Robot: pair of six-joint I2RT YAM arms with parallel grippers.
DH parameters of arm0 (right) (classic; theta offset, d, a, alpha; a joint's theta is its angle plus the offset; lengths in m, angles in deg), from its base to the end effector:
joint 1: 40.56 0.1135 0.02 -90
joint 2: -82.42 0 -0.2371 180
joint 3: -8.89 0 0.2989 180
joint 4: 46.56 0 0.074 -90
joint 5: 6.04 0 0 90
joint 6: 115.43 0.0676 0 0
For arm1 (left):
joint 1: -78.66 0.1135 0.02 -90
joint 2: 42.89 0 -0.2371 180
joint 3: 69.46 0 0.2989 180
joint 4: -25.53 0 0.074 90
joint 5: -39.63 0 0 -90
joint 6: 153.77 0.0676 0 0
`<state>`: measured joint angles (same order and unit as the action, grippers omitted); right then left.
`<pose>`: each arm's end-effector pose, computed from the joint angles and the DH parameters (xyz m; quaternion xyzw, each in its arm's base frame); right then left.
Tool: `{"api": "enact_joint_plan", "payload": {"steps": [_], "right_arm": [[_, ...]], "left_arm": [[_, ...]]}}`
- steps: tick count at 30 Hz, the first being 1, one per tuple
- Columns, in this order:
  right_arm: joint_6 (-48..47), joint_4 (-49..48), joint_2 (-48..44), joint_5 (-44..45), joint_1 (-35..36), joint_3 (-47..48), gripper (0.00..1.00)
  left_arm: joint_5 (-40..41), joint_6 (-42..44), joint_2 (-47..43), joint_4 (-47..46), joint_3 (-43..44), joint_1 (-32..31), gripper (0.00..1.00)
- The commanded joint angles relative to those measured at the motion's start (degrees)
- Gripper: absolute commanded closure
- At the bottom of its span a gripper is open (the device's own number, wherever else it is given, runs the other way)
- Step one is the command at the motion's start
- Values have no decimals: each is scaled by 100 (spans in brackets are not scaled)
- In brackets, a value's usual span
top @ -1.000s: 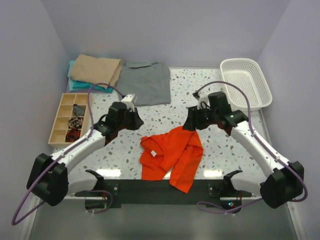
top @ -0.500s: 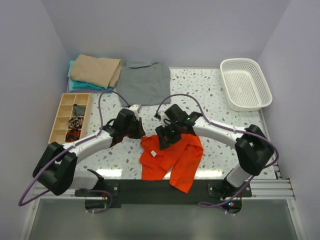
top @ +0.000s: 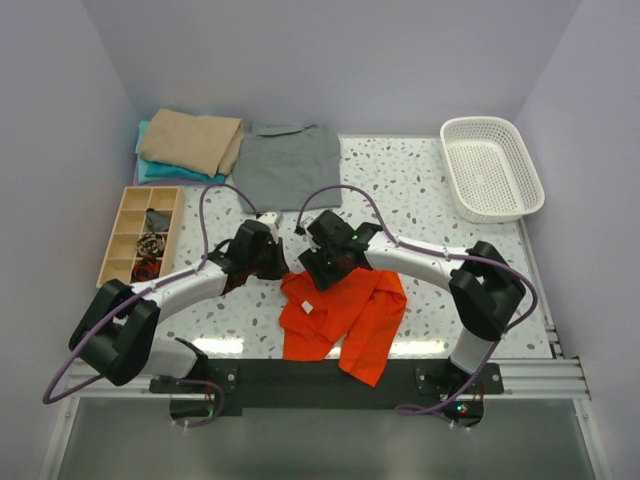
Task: Fold and stack the t-shirts
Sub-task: Flatten the tshirt out
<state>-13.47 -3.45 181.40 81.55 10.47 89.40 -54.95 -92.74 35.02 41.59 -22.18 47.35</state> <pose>0.2543 0.3189 0.1285 -0.3289 0.9117 0.1456 0.1986 0.2745 -0.1733 0.0902 0.0337 0.9282 -0.2173 0.3002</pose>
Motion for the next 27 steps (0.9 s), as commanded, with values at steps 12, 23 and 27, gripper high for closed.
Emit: {"api": "enact_joint_plan", "payload": {"steps": [12, 23, 27], "right_arm": [[-309, 99, 297, 338, 188, 446, 57], [-546, 319, -255, 1487, 180, 815, 100], [-757, 292, -660, 2324, 101, 1008, 100]], "left_arm": [[291, -12, 5, -201, 16, -7, 82], [387, 14, -65, -183, 51, -7, 85], [423, 41, -135, -131, 95, -7, 88]]}}
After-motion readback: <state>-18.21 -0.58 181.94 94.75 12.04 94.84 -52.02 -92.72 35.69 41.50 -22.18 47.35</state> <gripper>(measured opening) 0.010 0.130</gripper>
